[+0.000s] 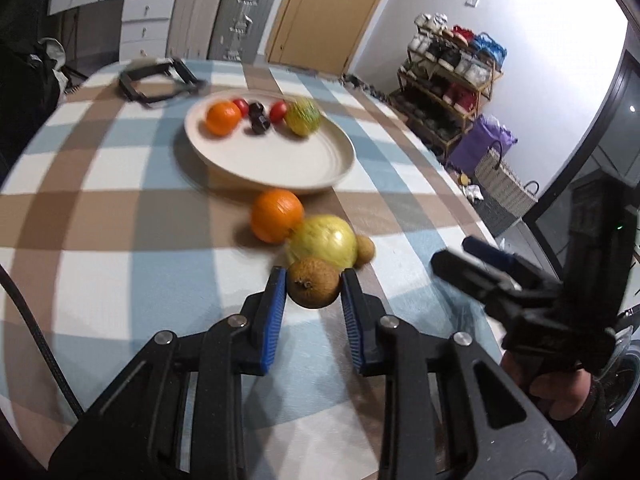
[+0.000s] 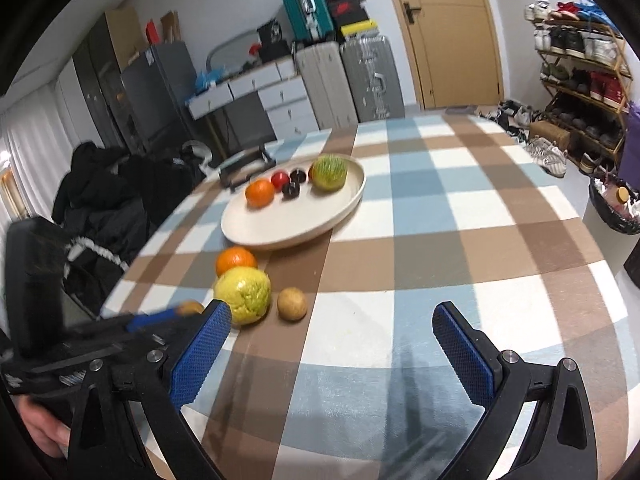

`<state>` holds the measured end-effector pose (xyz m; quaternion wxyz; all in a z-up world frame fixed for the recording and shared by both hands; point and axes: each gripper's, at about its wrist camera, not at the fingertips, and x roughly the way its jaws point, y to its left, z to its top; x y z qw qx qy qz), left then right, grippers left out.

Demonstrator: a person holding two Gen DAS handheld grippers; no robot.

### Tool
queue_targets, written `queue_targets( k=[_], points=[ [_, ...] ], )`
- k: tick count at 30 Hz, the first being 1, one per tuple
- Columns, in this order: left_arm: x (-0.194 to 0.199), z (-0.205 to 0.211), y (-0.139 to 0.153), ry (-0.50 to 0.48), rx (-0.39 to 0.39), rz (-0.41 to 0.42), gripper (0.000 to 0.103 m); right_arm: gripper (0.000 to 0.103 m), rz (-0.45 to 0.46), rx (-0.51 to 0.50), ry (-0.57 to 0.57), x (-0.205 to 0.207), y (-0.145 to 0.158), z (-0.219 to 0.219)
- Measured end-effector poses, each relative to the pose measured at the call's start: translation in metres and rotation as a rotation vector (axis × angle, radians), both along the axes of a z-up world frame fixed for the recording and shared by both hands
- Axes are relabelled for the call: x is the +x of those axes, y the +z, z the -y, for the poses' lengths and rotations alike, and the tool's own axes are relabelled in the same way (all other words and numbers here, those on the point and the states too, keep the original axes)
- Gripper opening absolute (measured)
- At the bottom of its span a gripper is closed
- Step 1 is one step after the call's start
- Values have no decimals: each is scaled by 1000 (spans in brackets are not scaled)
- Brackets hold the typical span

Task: Organize fruits
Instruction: 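Grasp the other brown kiwi with the right tool while the left tool holds its kiwi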

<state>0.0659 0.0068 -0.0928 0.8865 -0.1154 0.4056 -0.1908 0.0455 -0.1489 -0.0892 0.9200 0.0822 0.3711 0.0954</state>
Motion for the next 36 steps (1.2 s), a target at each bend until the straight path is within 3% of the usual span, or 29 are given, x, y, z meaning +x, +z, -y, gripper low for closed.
queue_targets(
  k=[10, 16, 18, 26, 29, 36],
  points=[
    [4, -46, 23, 66, -20, 63, 25, 102, -76, -75, 60, 27, -19, -25],
    [8, -58, 23, 84, -32, 65, 25, 92, -102, -100, 79, 35, -26, -32],
    [8, -61, 22, 91, -34, 62, 25, 82, -112, -98, 88, 38, -28, -34],
    [13, -67, 17, 109, -41, 46, 25, 68, -121, -94, 110, 47, -29, -41],
    [14, -66, 16, 109, -40, 45, 25, 50, -131, -90, 124, 50, -30, -45],
    [17, -66, 16, 110, -32, 47, 25, 25, -165, -85, 130, 54, -40, -48]
  ],
)
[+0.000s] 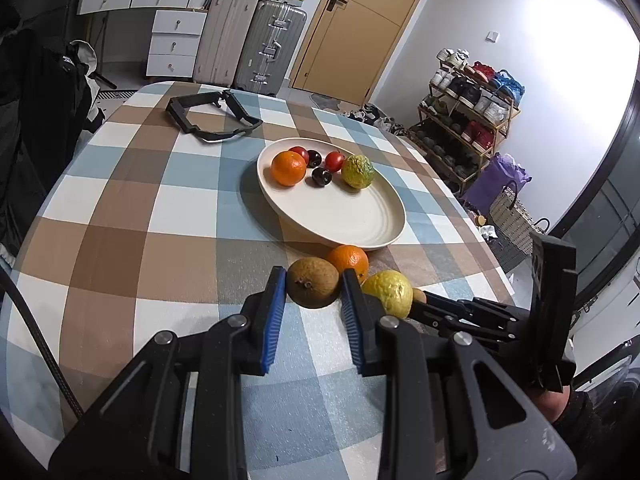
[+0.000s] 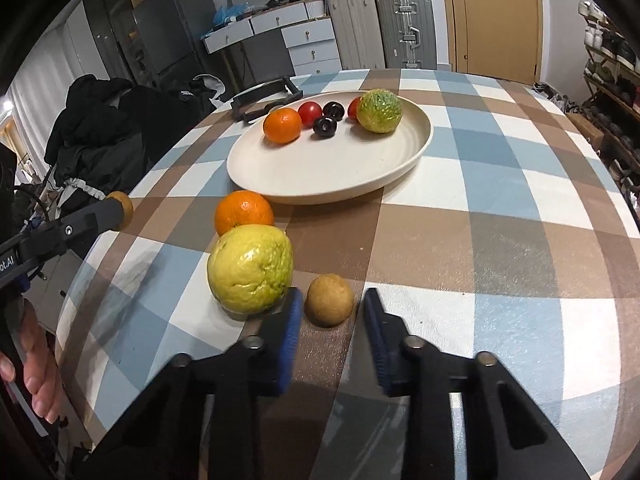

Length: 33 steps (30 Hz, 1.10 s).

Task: Organize fruits
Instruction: 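Grasp the other brown kiwi with the right tool while the left tool holds its kiwi, then carry both kiwis onto the plate and open both tools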

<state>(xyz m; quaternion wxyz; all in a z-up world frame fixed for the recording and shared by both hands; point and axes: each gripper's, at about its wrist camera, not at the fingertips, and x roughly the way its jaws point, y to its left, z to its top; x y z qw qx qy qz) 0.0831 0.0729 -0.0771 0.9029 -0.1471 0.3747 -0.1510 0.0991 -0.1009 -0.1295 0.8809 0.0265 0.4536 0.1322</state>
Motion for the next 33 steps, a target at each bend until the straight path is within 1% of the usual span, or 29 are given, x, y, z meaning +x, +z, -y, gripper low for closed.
queue_targets(
  k=[4, 6, 8, 10, 17, 24, 27, 33],
  points=[
    [8, 2, 2, 0, 10, 0, 25, 24, 3, 36, 1, -1, -1, 5],
    [12, 4, 3, -3, 17, 2, 25, 24, 12, 42, -15, -1, 1, 9],
    [16, 8, 5, -9, 24, 2, 25, 24, 19, 75, -19, -1, 3, 14],
    [23, 13, 7, -22, 33, 4, 25, 24, 28, 87, -31, -2, 6, 18],
    [54, 37, 19, -64, 52, 18, 25, 24, 70, 120, -25, 5, 27, 29],
    [99, 69, 24, -117, 74, 13, 25, 24, 126, 132, -11, 31, 63, 38],
    [118, 81, 24, -138, 83, 5, 25, 24, 153, 123, 4, 45, 78, 40],
    [156, 98, 17, -160, 102, -22, 25, 24, 179, 101, 30, 81, 96, 42]
  ],
)
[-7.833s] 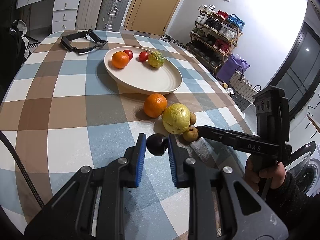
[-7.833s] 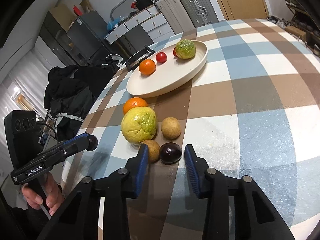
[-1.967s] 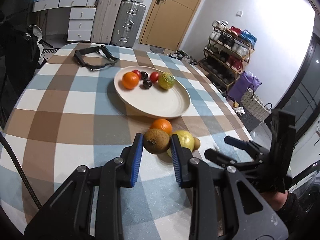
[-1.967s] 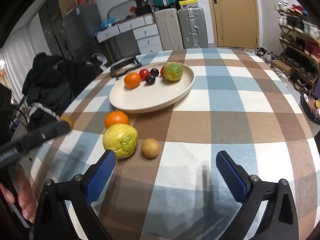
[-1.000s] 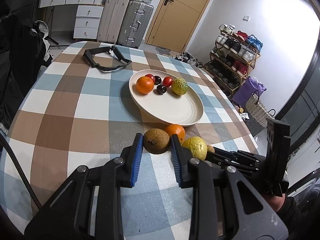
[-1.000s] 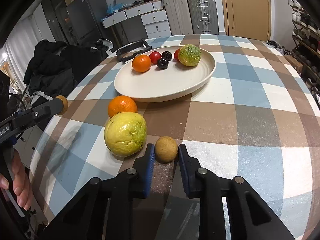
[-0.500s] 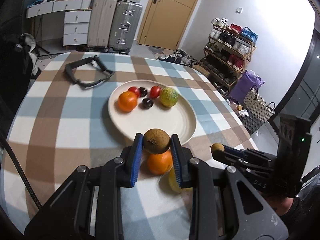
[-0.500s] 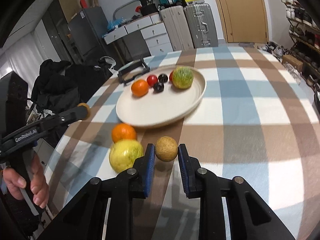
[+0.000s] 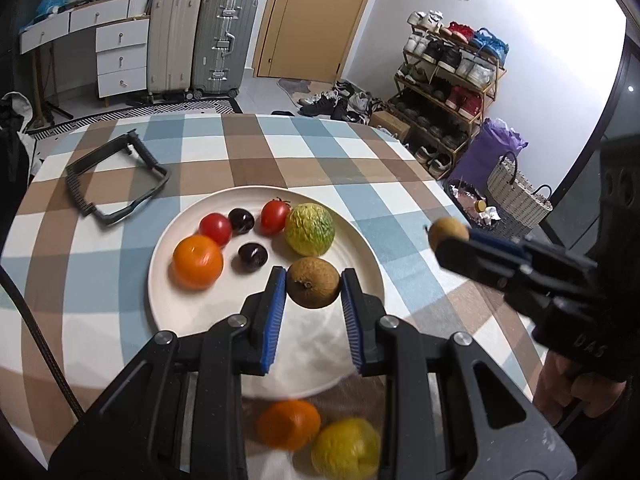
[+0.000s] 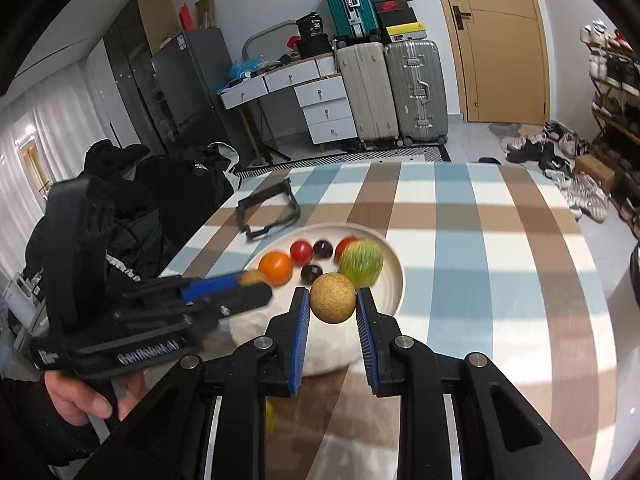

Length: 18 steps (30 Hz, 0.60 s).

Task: Organize fruits
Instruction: 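Carry both kiwis onto the plate and open both tools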

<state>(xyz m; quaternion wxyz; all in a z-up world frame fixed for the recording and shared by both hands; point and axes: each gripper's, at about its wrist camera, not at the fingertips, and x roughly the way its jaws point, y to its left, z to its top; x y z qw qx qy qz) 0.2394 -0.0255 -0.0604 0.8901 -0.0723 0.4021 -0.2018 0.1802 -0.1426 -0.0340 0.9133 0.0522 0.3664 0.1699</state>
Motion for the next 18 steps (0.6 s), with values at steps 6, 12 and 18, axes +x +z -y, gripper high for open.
queue_targets(
  k=[6, 12, 18],
  points=[
    [32, 11, -20, -15, 16, -45, 25, 24, 8, 0, 6, 31, 3, 2],
    [50, 20, -42, -43, 38, -90, 25, 24, -55, 2, -6, 60, -22, 5],
    [64, 22, -56, -54, 36, -120, 25, 24, -126, -8, -8, 72, -53, 7]
  ],
)
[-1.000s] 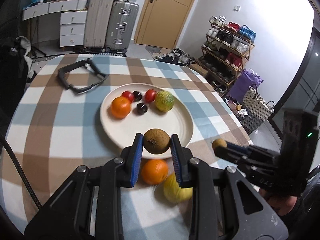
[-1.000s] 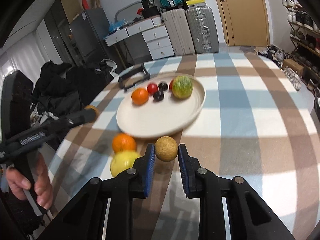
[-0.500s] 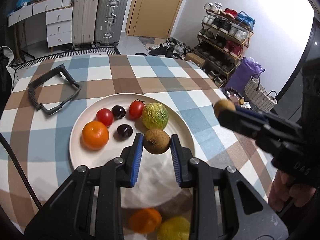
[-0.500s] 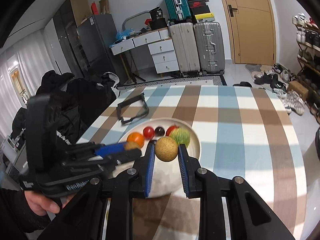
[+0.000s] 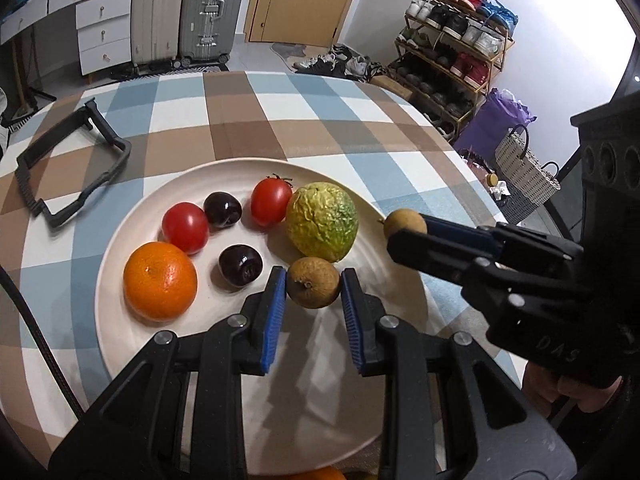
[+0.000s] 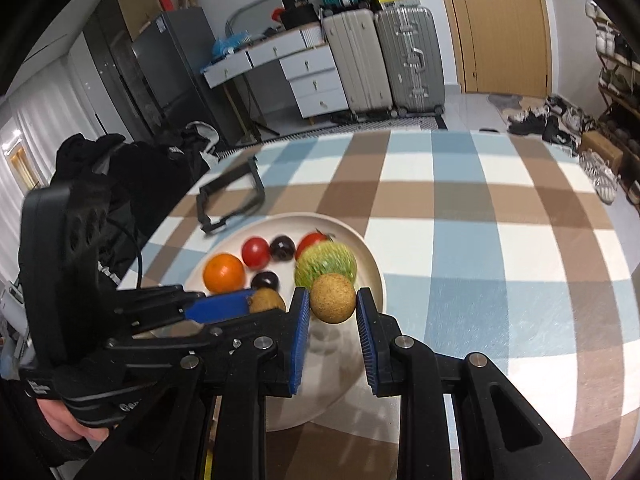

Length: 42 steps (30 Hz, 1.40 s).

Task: Organize fruits
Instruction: 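Carry both kiwis onto the plate and open both tools, then withdraw both tools from the plate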

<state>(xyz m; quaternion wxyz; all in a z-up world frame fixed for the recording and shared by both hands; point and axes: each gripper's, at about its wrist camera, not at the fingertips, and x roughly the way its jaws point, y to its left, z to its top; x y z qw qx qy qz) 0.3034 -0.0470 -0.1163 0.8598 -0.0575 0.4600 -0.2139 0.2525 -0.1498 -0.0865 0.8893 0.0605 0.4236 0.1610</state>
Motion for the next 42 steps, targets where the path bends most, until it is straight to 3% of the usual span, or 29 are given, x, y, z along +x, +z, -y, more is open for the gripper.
queue_targets(
  k=[9, 20, 25, 32, 36, 42],
  points=[
    [9, 4, -9, -5, 0, -16, 25, 24, -48, 0, -5, 8, -22, 1],
    [9, 2, -3, 5, -12, -25, 25, 29, -10, -16, -17, 7, -18, -1],
    [-3, -2, 8, 16, -7, -16, 36, 36, 48, -10, -15, -8, 0, 1],
    [-36, -12, 36, 33, 13, 29, 38, 58, 176, 33, -64, -48, 42, 10],
    [-60, -20, 56, 50, 17, 72, 54, 77, 238, 46, -81, -73, 62, 9],
    [-100, -35, 84, 82, 25, 137, 60, 88, 302, 70, -85, -112, 85, -1]
  ],
)
